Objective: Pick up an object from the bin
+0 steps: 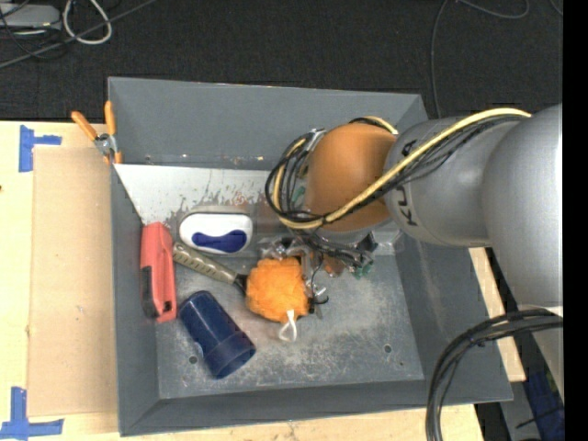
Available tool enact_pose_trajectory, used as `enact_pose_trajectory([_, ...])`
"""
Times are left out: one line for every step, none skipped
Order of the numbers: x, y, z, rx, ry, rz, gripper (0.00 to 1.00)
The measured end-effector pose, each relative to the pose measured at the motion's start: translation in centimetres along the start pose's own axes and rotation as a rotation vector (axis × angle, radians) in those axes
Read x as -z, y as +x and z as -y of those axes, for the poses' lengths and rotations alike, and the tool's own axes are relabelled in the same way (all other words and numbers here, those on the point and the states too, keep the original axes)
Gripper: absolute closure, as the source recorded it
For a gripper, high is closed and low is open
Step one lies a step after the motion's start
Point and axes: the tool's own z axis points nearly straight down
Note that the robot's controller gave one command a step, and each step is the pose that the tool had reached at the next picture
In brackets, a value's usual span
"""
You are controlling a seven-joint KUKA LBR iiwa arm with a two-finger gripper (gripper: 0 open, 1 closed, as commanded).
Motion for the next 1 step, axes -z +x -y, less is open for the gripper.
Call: enact_pose_trajectory([0.55, -2.14, -1.74, 0.344, 0.008, 0.007, 1.0])
